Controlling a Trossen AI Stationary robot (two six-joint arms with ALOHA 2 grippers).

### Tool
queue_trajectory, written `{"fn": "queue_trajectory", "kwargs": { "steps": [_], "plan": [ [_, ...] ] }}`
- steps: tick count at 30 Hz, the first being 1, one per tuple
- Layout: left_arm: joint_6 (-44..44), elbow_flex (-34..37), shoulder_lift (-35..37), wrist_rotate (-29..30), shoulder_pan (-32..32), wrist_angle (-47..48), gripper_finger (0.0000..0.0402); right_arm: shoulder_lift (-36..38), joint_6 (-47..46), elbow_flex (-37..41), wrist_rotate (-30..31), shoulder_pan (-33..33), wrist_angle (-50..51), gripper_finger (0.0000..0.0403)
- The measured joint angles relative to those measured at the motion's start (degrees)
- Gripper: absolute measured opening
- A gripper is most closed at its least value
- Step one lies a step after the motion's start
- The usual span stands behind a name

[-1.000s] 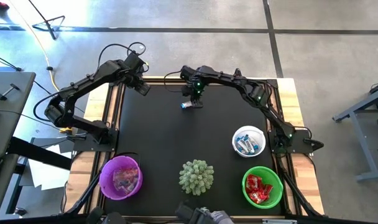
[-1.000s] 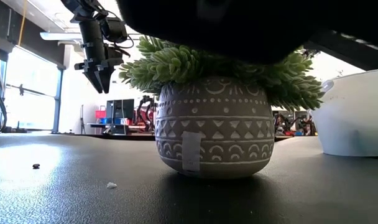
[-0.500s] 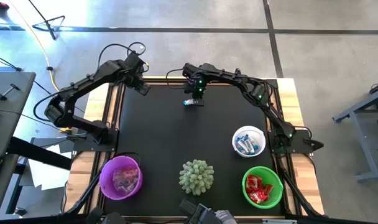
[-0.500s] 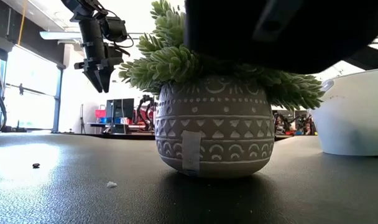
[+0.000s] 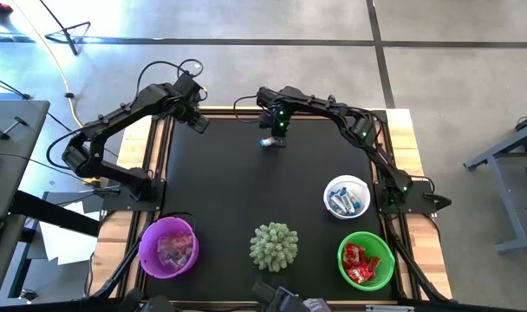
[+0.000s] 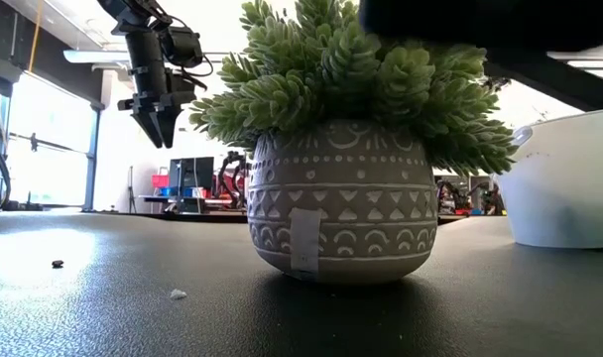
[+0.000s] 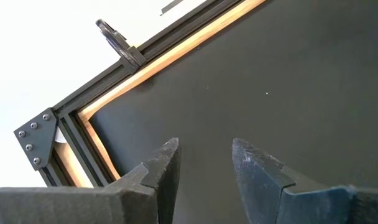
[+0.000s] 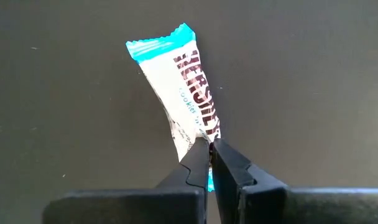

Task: Sort candy
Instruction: Put the white candy wrapper into the white bucket

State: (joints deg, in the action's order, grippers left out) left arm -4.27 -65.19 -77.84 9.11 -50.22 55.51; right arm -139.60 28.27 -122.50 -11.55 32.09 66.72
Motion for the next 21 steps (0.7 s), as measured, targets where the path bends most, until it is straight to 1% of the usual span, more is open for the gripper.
{"fn": "queue_trajectory", "kwargs": {
  "steps": [4,9,13,21],
  "plan": [
    [0.5,0.0,0.0,0.0,0.0,0.1,0.0131,2.6,-1.5,0.0,2.7,-0.5,0.4,0.0002],
    [1.0,0.0,0.0,0.0,0.0,0.2,0.0131,6.7,-8.2,0.0,3.0,-1.0,3.3,0.0002],
    [1.5,0.0,0.0,0.0,0.0,0.2,0.0131,10.6,-14.2,0.0,2.9,-1.9,8.5,0.0002],
    [1.5,0.0,0.0,-1.6,0.0,0.8,0.0131,17.7,-22.7,0.0,3.0,-5.7,23.2,0.0002]
  ]
}}
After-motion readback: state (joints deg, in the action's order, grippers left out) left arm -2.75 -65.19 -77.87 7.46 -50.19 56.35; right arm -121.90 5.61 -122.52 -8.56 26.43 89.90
